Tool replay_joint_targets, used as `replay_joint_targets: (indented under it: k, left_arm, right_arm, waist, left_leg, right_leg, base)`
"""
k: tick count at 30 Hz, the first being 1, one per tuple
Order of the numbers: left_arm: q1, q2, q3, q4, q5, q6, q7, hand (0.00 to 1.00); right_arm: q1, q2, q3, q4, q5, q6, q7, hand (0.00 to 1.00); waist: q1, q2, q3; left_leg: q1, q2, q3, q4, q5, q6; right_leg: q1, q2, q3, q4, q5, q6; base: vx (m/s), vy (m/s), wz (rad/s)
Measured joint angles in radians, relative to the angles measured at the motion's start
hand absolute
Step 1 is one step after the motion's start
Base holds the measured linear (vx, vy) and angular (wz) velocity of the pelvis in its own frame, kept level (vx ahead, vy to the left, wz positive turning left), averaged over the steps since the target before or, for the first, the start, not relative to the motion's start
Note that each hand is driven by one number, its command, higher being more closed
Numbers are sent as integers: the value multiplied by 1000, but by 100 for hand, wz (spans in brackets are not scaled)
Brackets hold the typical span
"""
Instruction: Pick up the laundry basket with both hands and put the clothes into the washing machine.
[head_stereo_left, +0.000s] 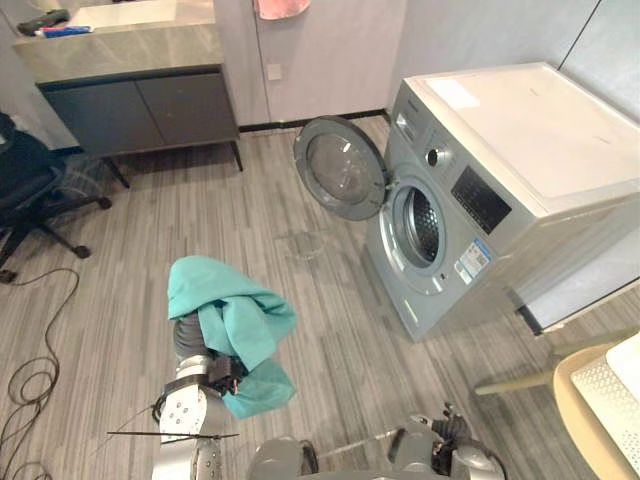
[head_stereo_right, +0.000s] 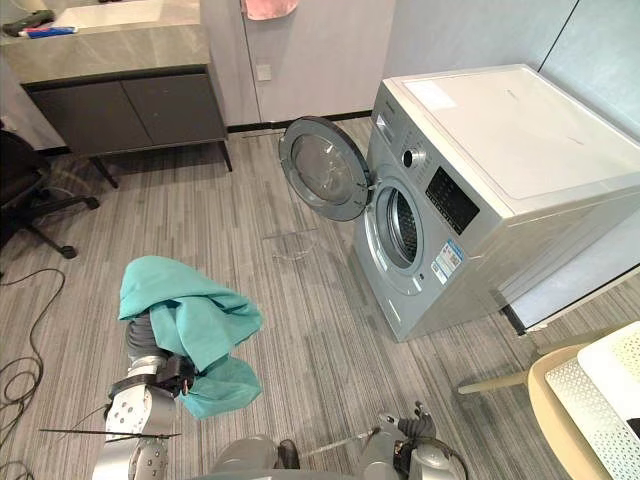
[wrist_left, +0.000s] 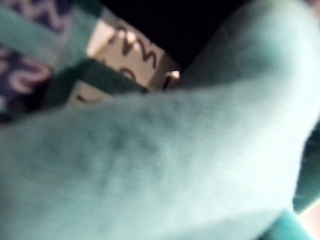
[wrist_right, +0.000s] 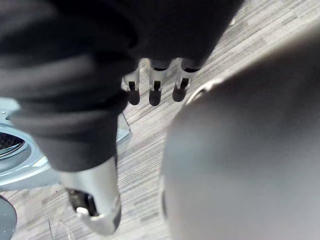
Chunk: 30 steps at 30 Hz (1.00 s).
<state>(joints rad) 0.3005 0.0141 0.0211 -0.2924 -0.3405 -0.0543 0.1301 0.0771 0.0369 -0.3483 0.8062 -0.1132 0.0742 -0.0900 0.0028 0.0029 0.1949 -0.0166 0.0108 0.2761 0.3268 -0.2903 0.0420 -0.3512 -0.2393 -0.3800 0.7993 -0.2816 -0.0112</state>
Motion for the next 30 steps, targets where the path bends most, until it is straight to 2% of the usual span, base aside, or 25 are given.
replay_joint_targets:
  k: [1, 3, 4, 5, 6, 7, 8, 9, 10, 11, 13, 14, 16, 17, 18, 19, 20, 21, 22, 23, 24, 26, 28, 29, 30]
  left_arm:
    - [-12, 0, -8, 12, 0, -1, 0, 100]
    - [-72, -3, -22, 65, 0, 0, -2, 100]
    - [-84, -6, -27, 75, 0, 1, -2, 100]
    - [-96, -9, -26, 89, 1, 1, -4, 100]
    - [-101, -13, -26, 98, 2, 2, -8, 100]
    - [-105, -28, -25, 102, 9, 7, -18, 100]
    - [-105, -49, -21, 97, 9, 7, -21, 100]
    - [-103, -56, -14, 97, 8, 8, -22, 100]
    - [-94, -74, -1, 97, 7, 8, -20, 100]
    - [-87, -69, -10, 95, 7, 7, -20, 100]
    - [-86, -70, -8, 95, 7, 8, -21, 100]
    - [-85, -72, -12, 95, 7, 9, -23, 100]
    - [-74, -74, -8, 97, 8, 15, -25, 100]
    - [-65, -74, -7, 98, 8, 16, -29, 100]
    - [-53, -74, -8, 106, 8, 16, -40, 100]
    - [-50, -75, -10, 114, 9, 16, -43, 100]
    - [-43, -85, -13, 151, 10, 15, -45, 100]
    - [-40, -86, -22, 172, 11, 14, -46, 100]
    - [-35, -83, -34, 211, 11, 13, -53, 100]
    - [-57, -76, -20, 274, 13, 23, -56, 100]
    - [-52, -80, -26, 300, 23, 30, -58, 100]
    - [-33, -80, -51, 299, 28, 28, -62, 100]
    - [-36, -75, -58, 305, 28, 28, -64, 100]
    - [-43, -75, -57, 316, 23, 28, -65, 100]
    - [-45, -76, -57, 333, 17, 27, -67, 100]
  right_arm:
    - [0, 1, 0, -4, 5, -1, 1, 0]
    - [-3, 6, -1, -1, 6, -3, 2, 0]
    - [-3, 9, -6, 0, 7, -3, 2, 0]
    - [-1, 17, -21, 1, 7, -4, 3, 0]
    - [-2, 18, -28, 0, 7, -4, 5, 0]
    - [-3, 13, -36, -3, 7, -6, 7, 0]
    - [1, 8, -43, -12, 7, -7, 6, 0]
    - [4, 1, -44, -12, 7, -5, 5, 0]
    - [24, 3, -33, -26, 9, 0, 2, 0]
    - [52, 0, -16, -55, 25, 1, -3, 0]
    - [66, 4, -13, -76, 34, 12, -13, 0]
    - [73, 6, -1, -87, 34, 15, -18, 0]
    - [71, 6, 39, -94, 33, 17, -20, 0]
    - [67, 4, 54, -100, 32, 15, -21, 0]
    - [61, 5, 79, -107, 33, 13, -21, 0]
    - [58, 7, 95, -106, 33, 12, -21, 0]
    - [58, 17, 125, -104, 32, 6, -20, 0]
    - [60, 16, 133, -104, 32, 2, -20, 0]
    - [57, 5, 144, -93, 31, -7, -18, 0]
    - [44, 28, 154, -69, 29, -12, -17, 0]
    - [38, 33, 196, -50, 27, -21, -11, 0]
    - [37, 33, 203, -27, 24, -30, -13, 0]
    - [16, 33, 203, -12, 19, -30, -16, 0]
    - [-3, 32, 203, -6, 3, -29, -15, 0]
    - [-23, 28, 204, 5, -12, -28, -14, 0]
  waist:
    - [-8, 2, -1]
    - [-17, -1, -6]
    - [-18, -8, -10]
    - [-21, -13, -16]
    - [-28, -10, -15]
    - [-42, 11, -3]
    - [-44, 36, 9]
    - [-40, 47, 11]
    - [-27, 60, 7]
    - [-8, 68, -1]
    - [2, 66, -2]
    - [10, 59, -2]
    - [19, 53, -2]
    - [25, 44, 2]
    - [37, 47, 0]
    - [43, 42, -3]
    - [50, 47, -22]
    - [51, 61, -31]
    - [55, 76, -41]
    - [43, 51, -38]
    - [34, 14, -32]
    - [43, 1, -35]
    - [39, -1, -26]
    - [44, 8, -9]
    - [60, 28, 5]
  left_leg:
    - [12, -2, 1, -16, -1, -2]
    - [56, -7, -3, -54, -18, -27]
    - [76, -7, -3, -53, -30, -38]
    - [108, 2, -5, -37, -54, -64]
    - [111, 19, -4, 3, -67, -83]
    - [77, 84, 2, 183, -78, -99]
    - [15, 165, 17, 440, -26, -93]
    - [-9, 206, 19, 556, 36, -82]
    - [-63, 279, 16, 746, 207, -59]
    - [-118, 327, 7, 883, 197, -49]
    - [-216, 347, -4, 955, 169, -29]
    - [-254, 352, -4, 939, 140, -27]
    - [-303, 348, -54, 780, 71, -34]
    - [-304, 331, -96, 662, 54, -50]
    - [-300, 298, -198, 502, 38, -67]
    - [-298, 276, -253, 425, 39, -67]
    - [-274, 228, -369, 205, 69, -94]
    - [-256, 228, -420, 104, 119, -99]
    - [-248, 228, -456, 76, 176, -263]
    - [-252, 204, -409, 120, 138, -229]
    - [-255, 186, -353, 174, 102, -199]
    - [-289, 190, -271, 265, 39, -174]
    - [-308, 211, -192, 313, -1, -153]
    - [-295, 243, -118, 319, -13, -140]
    - [-276, 285, -38, 309, -16, -132]
  right_leg:
    - [-9, 19, -22, -92, 5, 4]
    - [-29, 68, -110, -369, 89, -9]
    - [-28, 75, -134, -403, 112, -19]
    - [-13, 95, -140, -410, 174, -73]
    - [9, 98, -151, -412, 202, -107]
    - [68, 111, -195, -403, 207, -131]
    - [132, 152, -208, -395, 154, -124]
    - [164, 173, -193, -389, 130, -125]
    - [225, 208, -149, -386, 90, -125]
    - [270, 230, -96, -392, 67, -118]
    - [315, 237, -22, -426, 64, -118]
    - [336, 236, 32, -457, 64, -117]
    - [386, 234, 143, -508, 77, -96]
    - [394, 231, 194, -504, 77, -96]
    - [395, 221, 261, -492, 74, -91]
    - [390, 210, 300, -483, 68, -78]
    - [361, 182, 372, -443, 38, 6]
    - [346, 183, 393, -430, 21, 49]
    - [335, 175, 425, -414, -17, 117]
    - [324, 134, 456, -405, -19, 131]
    - [305, 109, 475, -399, 8, 153]
    - [259, 96, 539, -401, 26, 182]
    - [199, 86, 567, -411, 70, 207]
    - [166, 80, 530, -425, 126, 191]
    - [129, 65, 454, -434, 175, 152]
  base:
    - [362, 80, 14]
    - [422, 39, 15]
    - [566, -21, 8]
    - [525, -48, 13]
    - [667, -79, 24]
    - [637, -90, 23]
    - [745, -103, 5]
    - [727, -54, -44]
    - [609, -10, -106]
    - [584, 45, -120]
    - [528, 82, -117]
    - [549, 184, -137]
    - [449, 252, -145]
    - [349, 364, -172]
    - [330, 411, -164]
    - [307, 484, -200]
    - [227, 423, -162]
    - [246, 552, -182]
    - [154, 461, -118]
    - [182, 568, -122]
    - [120, 423, -94]
    - [76, 431, -123]
    - [8, 336, -146]
    - [-60, 270, -194]
    - [-83, 254, -199]
